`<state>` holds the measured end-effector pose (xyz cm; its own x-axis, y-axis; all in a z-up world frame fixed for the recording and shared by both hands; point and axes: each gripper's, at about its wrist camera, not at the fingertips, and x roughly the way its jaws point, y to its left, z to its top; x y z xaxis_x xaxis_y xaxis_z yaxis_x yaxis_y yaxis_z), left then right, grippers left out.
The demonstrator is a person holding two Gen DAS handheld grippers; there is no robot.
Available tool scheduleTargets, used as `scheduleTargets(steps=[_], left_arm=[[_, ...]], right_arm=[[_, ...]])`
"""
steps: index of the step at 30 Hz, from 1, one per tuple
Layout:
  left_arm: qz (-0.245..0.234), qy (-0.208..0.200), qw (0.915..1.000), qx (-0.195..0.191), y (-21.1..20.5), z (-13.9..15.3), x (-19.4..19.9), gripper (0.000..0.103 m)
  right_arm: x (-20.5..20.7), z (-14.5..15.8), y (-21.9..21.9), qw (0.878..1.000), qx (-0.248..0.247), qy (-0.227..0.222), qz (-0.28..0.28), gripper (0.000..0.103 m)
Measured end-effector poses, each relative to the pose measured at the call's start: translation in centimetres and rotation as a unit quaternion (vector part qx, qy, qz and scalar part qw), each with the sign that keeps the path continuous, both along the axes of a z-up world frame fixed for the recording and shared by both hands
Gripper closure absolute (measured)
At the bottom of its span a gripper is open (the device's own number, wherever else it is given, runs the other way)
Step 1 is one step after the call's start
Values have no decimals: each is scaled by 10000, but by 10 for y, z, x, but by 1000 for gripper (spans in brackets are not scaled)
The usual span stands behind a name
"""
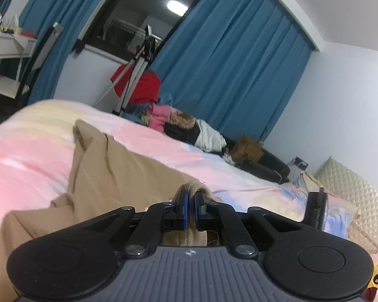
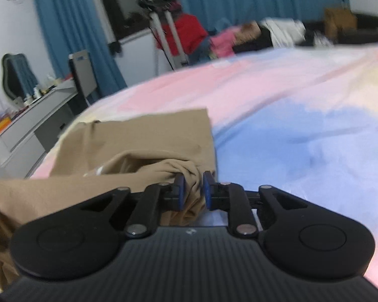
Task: Fold clothes
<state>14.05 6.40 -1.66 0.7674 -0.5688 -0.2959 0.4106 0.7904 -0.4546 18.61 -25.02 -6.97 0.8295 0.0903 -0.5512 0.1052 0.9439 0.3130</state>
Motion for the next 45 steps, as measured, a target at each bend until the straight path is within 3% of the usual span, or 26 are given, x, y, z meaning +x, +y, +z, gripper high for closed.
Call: scheduleTargets(steps=[3,5,7,14,16,19,23,26,29,35,42,45], left_arm=[[-73,71,9999,50,-6,-6,7,98],[-88,98,9999,64,-7,-9,8,98],[-69,117,9999,65,-7,-11,9,98],[57,130,9998,141,-12,-9,7,98],[88,123,9998,133,-13,-8,5,98],[152,96,9998,104,-12,-6,3,98],[220,121,9997,47,-9,-5,2,98],[219,99,9997,70,-11,-5,2,98],[231,66,9997,75,-12,-6,0,98],[356,18,9993,127,-14,-6,-4,98],[266,-70,9993,273,-19,-5,-13,98],[223,-172,9992,282,-21,-2,-19,98]], right_arm=[[-6,4,6,9998,-106,74,-119,64],[-18,14,6,9995,-237,-141,-164,46],[-31,24,10,9980,-469,-371,-212,42],[-91,49,36,9826,-1538,-1026,-193,39],[-97,50,49,9811,-1566,-1105,278,39],[-98,40,77,9758,-1628,-1058,1005,42],[-97,14,120,9559,-2365,-980,1439,42],[-90,-1,140,9371,-3010,-1059,1415,43],[-75,-12,148,9276,-3414,-1053,1089,43],[-73,-4,139,9287,-3565,-929,420,42],[-96,16,112,9377,-3371,-829,106,42],[-90,12,102,9454,-3210,-552,68,42]])
